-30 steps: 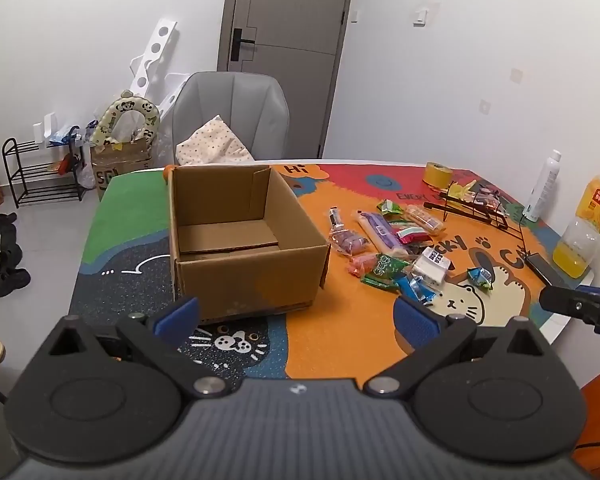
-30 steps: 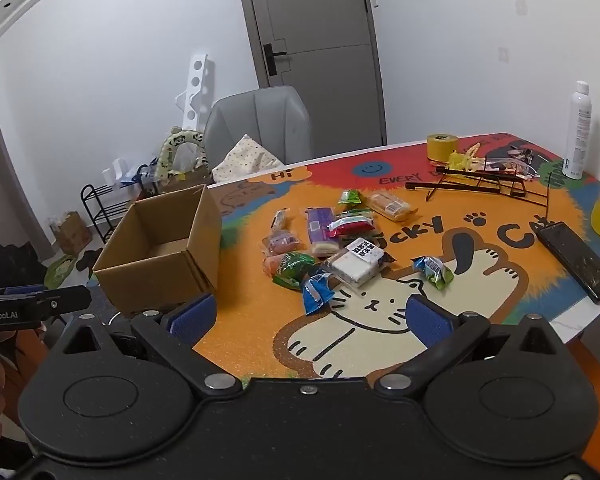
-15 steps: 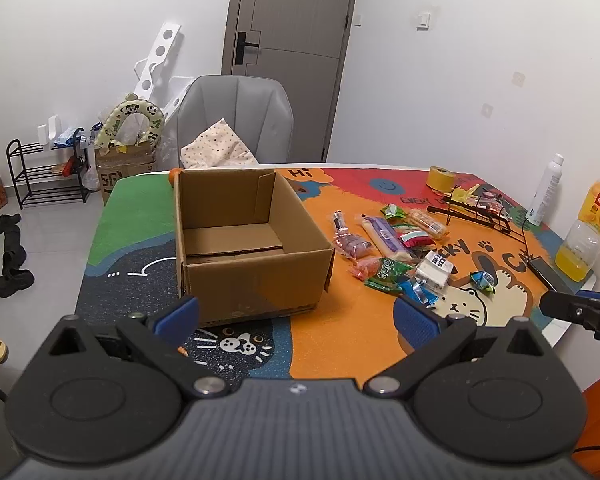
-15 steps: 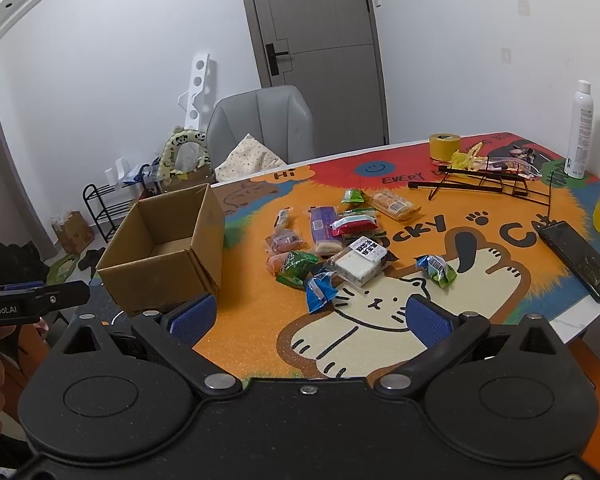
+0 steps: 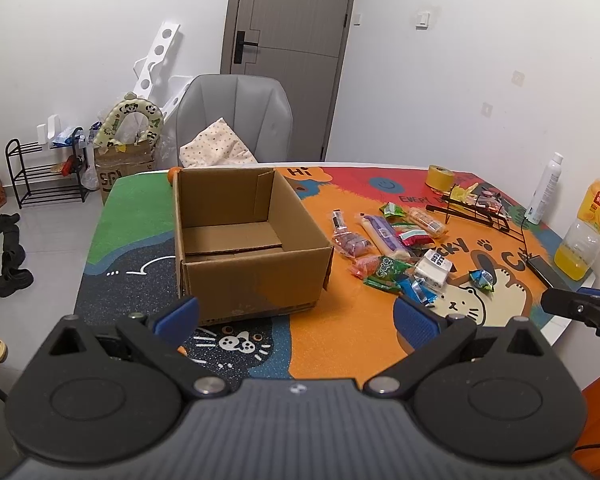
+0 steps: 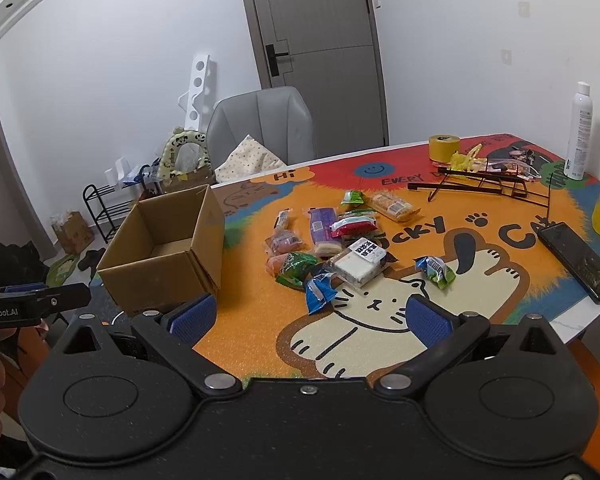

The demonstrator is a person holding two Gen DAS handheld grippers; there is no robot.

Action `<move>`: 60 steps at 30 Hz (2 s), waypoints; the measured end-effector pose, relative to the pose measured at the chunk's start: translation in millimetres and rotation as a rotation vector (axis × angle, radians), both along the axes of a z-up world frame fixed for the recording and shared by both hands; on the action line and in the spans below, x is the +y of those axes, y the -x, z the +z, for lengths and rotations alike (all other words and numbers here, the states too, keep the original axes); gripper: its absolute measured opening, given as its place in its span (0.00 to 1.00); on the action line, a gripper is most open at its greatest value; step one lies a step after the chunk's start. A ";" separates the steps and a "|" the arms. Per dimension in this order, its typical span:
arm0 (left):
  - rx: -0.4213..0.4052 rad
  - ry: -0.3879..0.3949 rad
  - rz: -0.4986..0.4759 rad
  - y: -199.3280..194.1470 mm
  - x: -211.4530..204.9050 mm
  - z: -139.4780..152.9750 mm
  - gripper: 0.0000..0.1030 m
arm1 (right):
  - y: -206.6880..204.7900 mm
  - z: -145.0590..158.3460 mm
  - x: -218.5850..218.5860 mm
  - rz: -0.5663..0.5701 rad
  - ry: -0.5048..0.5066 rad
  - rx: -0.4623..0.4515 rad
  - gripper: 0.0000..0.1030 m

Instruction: Organize snacks

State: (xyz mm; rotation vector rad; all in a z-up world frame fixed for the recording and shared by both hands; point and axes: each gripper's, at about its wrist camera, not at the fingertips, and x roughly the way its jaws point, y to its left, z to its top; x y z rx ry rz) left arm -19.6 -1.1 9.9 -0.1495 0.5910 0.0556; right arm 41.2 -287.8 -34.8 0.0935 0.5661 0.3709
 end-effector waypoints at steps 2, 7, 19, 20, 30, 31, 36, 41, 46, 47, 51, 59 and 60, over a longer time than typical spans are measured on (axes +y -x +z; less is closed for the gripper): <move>0.000 0.000 0.000 -0.1 -0.1 -0.1 1.00 | -0.3 -0.1 0.0 0.002 0.002 -0.002 1.00; 0.001 0.000 0.000 -0.3 -0.1 -0.4 1.00 | 0.1 -0.4 0.8 -0.001 0.003 0.000 1.00; 0.003 -0.003 -0.002 2.3 0.5 -0.4 1.00 | -1.8 -0.2 1.2 0.001 -0.005 0.006 1.00; 0.003 -0.001 -0.002 2.4 0.5 -0.3 1.00 | -1.6 0.0 1.3 0.001 -0.005 0.006 1.00; 0.002 -0.006 -0.009 2.2 0.3 1.9 1.00 | -3.0 -1.2 -0.3 -0.002 -0.005 0.007 1.00; 0.002 -0.005 -0.011 2.1 0.3 1.8 1.00 | -3.4 -1.8 -0.6 -0.004 -0.001 0.008 1.00; 0.008 -0.006 -0.028 -0.3 -3.4 0.4 1.00 | -7.0 -4.7 -3.5 -0.011 -0.001 0.016 1.00; 0.011 0.001 -0.057 -6.4 -9.0 -2.6 1.00 | -12.0 -11.9 -6.4 -0.014 0.007 0.021 1.00; 0.013 0.001 -0.076 -14.8 -17.3 -7.4 1.00 | -19.4 -19.1 -12.7 -0.036 0.017 0.007 1.00; 0.009 0.006 -0.080 -16.6 -18.6 -8.3 1.00 | -21.7 -20.8 -14.3 -0.037 0.019 0.003 1.00; -0.001 0.014 -0.094 -28.1 -26.6 -14.0 1.00 | -31.7 -30.5 -22.0 -0.059 0.034 -0.011 1.00; 0.005 0.052 -0.113 -56.4 -39.7 -28.5 0.99 | -51.5 -50.3 -39.8 -0.113 0.027 -0.007 1.00; 0.005 0.058 -0.116 -59.3 -41.2 -30.4 0.99 | -54.3 -52.4 -41.4 -0.120 0.029 -0.006 1.00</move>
